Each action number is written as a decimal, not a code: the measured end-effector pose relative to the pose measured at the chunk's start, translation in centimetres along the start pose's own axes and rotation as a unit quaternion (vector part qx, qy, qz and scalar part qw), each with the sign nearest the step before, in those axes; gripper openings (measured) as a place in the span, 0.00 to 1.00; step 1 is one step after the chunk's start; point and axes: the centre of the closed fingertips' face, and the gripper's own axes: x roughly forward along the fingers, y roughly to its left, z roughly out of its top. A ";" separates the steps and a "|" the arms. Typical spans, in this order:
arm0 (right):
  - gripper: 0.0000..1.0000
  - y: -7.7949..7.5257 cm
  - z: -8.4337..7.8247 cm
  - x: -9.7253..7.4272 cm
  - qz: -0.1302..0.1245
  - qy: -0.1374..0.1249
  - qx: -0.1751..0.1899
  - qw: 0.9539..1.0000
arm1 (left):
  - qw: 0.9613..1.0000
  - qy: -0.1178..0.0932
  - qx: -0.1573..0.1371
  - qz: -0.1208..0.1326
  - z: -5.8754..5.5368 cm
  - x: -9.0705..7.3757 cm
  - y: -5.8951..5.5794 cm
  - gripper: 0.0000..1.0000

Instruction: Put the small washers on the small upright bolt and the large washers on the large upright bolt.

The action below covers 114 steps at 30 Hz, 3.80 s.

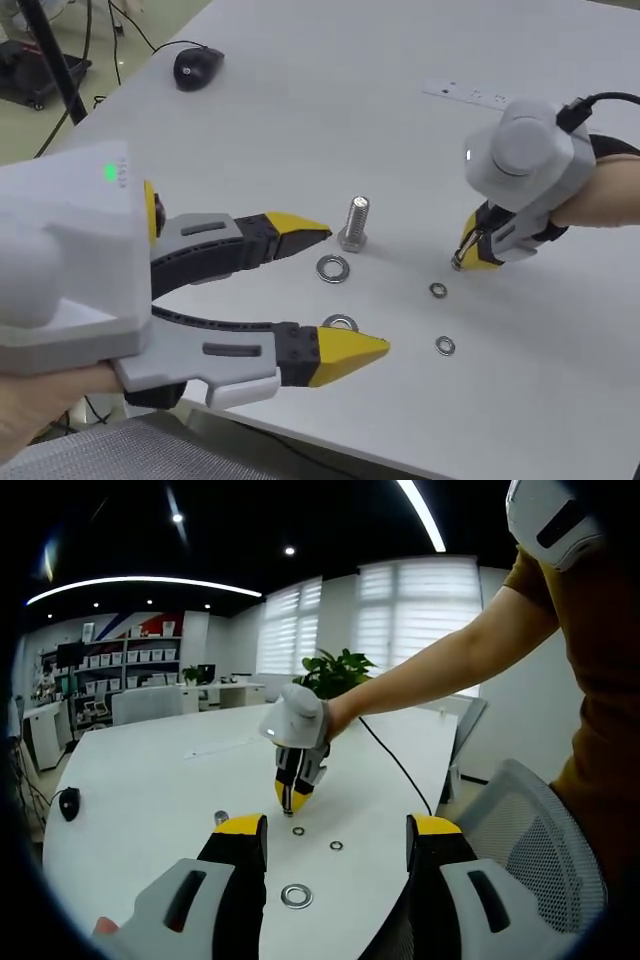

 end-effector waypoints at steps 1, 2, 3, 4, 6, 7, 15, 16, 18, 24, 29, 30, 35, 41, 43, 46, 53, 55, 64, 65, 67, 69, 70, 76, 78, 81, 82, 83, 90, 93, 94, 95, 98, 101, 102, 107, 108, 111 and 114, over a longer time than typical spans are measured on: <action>0.13 0.1 -0.1 0.1 0.001 0.000 0.000 1.000 | 1.000 0.000 0.000 0.000 0.0 0.0 0.0 0.55; 0.13 0.1 -0.1 0.1 0.002 0.000 -0.001 1.000 | 1.000 0.000 -0.001 0.000 0.0 0.0 0.0 0.55; 0.13 0.1 -0.1 0.1 0.003 0.000 -0.001 1.000 | 1.000 0.000 -0.001 0.000 0.0 0.0 0.0 0.55; 0.13 0.1 0.1 0.1 0.003 -0.005 0.000 1.000 | 1.000 0.000 -0.001 0.001 0.0 0.0 0.1 0.55; 0.13 0.1 0.1 0.0 0.003 -0.007 0.002 1.000 | 1.000 0.003 -0.001 0.002 -0.1 0.0 0.1 0.55; 0.14 0.1 0.1 -0.1 0.004 -0.008 0.002 1.000 | 1.000 0.004 0.000 0.002 0.0 0.0 0.1 0.55; 0.16 0.4 -0.2 -1.1 0.000 -0.011 0.009 1.000 | 1.000 0.004 0.004 -0.001 0.3 0.1 0.0 0.55; 0.16 0.4 -0.3 -1.3 -0.002 -0.012 0.011 1.000 | 1.000 0.004 0.005 -0.001 0.3 0.1 0.0 0.55; 0.16 0.7 -0.5 -1.6 -0.001 -0.010 0.011 1.000 | 1.000 0.003 0.005 -0.001 0.3 0.0 -0.1 0.55; 0.17 1.4 -0.6 -2.4 -0.004 -0.012 0.016 1.000 | 1.000 0.001 0.005 -0.002 0.4 -0.3 -0.4 0.55; 0.17 3.0 0.0 -3.0 0.006 -0.018 0.020 1.000 | 1.000 0.003 0.010 -0.002 0.4 -0.6 -0.6 0.55; 0.17 3.4 0.1 -3.0 0.010 -0.019 0.021 1.000 | 1.000 0.001 0.010 -0.001 0.5 -0.7 -0.7 0.55; 0.17 4.9 1.0 -2.7 0.027 -0.030 0.018 0.999 | 1.000 -0.001 0.015 0.002 0.7 -1.0 -0.9 0.55; 0.18 7.7 1.7 -1.6 0.046 -0.030 0.012 0.998 | 1.000 -0.007 0.020 0.005 1.0 -1.4 -1.3 0.55; 0.20 8.2 1.6 -1.3 0.051 -0.026 0.006 0.998 | 1.000 -0.009 0.020 0.006 1.0 -1.5 -1.4 0.55; 0.20 8.9 1.6 -0.9 0.056 -0.024 0.004 0.998 | 1.000 -0.009 0.021 0.009 1.0 -1.6 -1.5 0.55; 0.20 9.6 2.0 -0.2 0.063 -0.023 0.005 0.998 | 1.000 -0.015 0.026 0.009 1.4 -1.8 -1.8 0.55; 0.20 9.8 2.1 0.1 0.064 -0.021 0.003 0.998 | 0.999 -0.014 0.027 0.010 1.4 -1.8 -1.8 0.55; 0.20 9.9 2.2 0.3 0.056 -0.018 0.000 0.998 | 0.999 -0.018 0.029 0.012 1.6 -2.0 -1.8 0.55; 0.20 9.9 2.2 0.3 0.055 -0.017 0.000 0.998 | 0.999 -0.019 0.029 0.012 1.6 -2.0 -1.8 0.55; 0.20 10.0 2.2 0.3 0.052 -0.017 0.004 0.998 | 0.999 -0.020 0.027 0.012 1.6 -2.0 -1.8 0.55; 0.20 10.0 2.3 0.3 0.049 -0.015 0.009 0.999 | 0.999 -0.019 0.028 0.012 1.5 -2.0 -1.9 0.55; 0.20 10.1 2.3 0.3 0.049 -0.013 0.011 0.999 | 0.999 -0.017 0.028 0.010 1.5 -2.0 -1.9 0.55; 0.18 10.1 2.3 0.3 0.046 -0.012 0.015 0.999 | 0.999 -0.019 0.030 0.012 1.6 -2.1 -1.7 0.55; 0.18 10.1 2.3 0.3 0.045 -0.012 0.017 0.999 | 0.999 -0.016 0.031 0.012 1.5 -2.1 -1.7 0.55; 0.15 10.0 2.4 0.3 0.042 -0.014 0.018 0.999 | 0.999 -0.016 0.031 0.014 1.5 -2.2 -1.6 0.55; 0.15 10.0 2.4 0.3 0.042 -0.012 0.018 0.999 | 0.999 -0.019 0.030 0.013 1.5 -2.3 -1.7 0.55; 0.15 10.0 2.4 0.4 0.042 -0.010 0.016 0.999 | 0.999 -0.020 0.029 0.014 1.5 -2.3 -1.7 0.55; 0.12 10.0 2.4 0.4 0.047 -0.015 0.013 0.999 | 0.999 -0.011 0.030 0.011 1.2 -2.1 -1.9 0.54; 0.12 10.0 2.4 0.3 0.048 -0.019 0.015 0.999 | 0.999 -0.009 0.029 0.010 1.1 -2.0 -1.9 0.54; 0.12 9.8 2.2 0.3 0.045 -0.014 0.012 0.999 | 1.000 -0.007 0.029 0.010 1.1 -2.0 -1.9 0.54; 0.12 9.8 2.1 0.3 0.044 -0.012 0.011 0.999 | 0.999 -0.007 0.030 0.009 1.1 -1.9 -1.9 0.54; 0.12 9.3 1.7 -0.3 0.044 -0.011 0.016 0.999 | 1.000 -0.007 0.030 0.008 1.1 -1.9 -1.9 0.54; 0.12 8.4 1.2 -1.1 0.038 -0.016 0.021 0.999 | 0.999 -0.008 0.031 0.006 1.2 -1.7 -1.9 0.54; 0.12 8.0 0.9 -1.4 0.035 -0.016 0.024 0.999 | 1.000 -0.008 0.030 0.005 1.2 -1.6 -2.0 0.54; 0.12 6.6 0.0 -2.9 0.017 -0.016 0.035 0.999 | 1.000 -0.004 0.031 0.002 1.0 -1.5 -2.1 0.54; 0.12 6.3 -0.1 -3.1 0.015 -0.016 0.037 0.999 | 1.000 -0.003 0.030 0.002 0.9 -1.5 -2.1 0.54; 0.12 5.4 -0.4 -3.9 0.005 -0.013 0.038 0.999 | 1.000 -0.002 0.028 0.001 0.8 -1.5 -2.2 0.54; 0.12 4.5 -0.3 -4.7 -0.006 -0.016 0.039 0.999 | 1.000 0.000 0.026 -0.001 0.6 -1.4 -2.3 0.53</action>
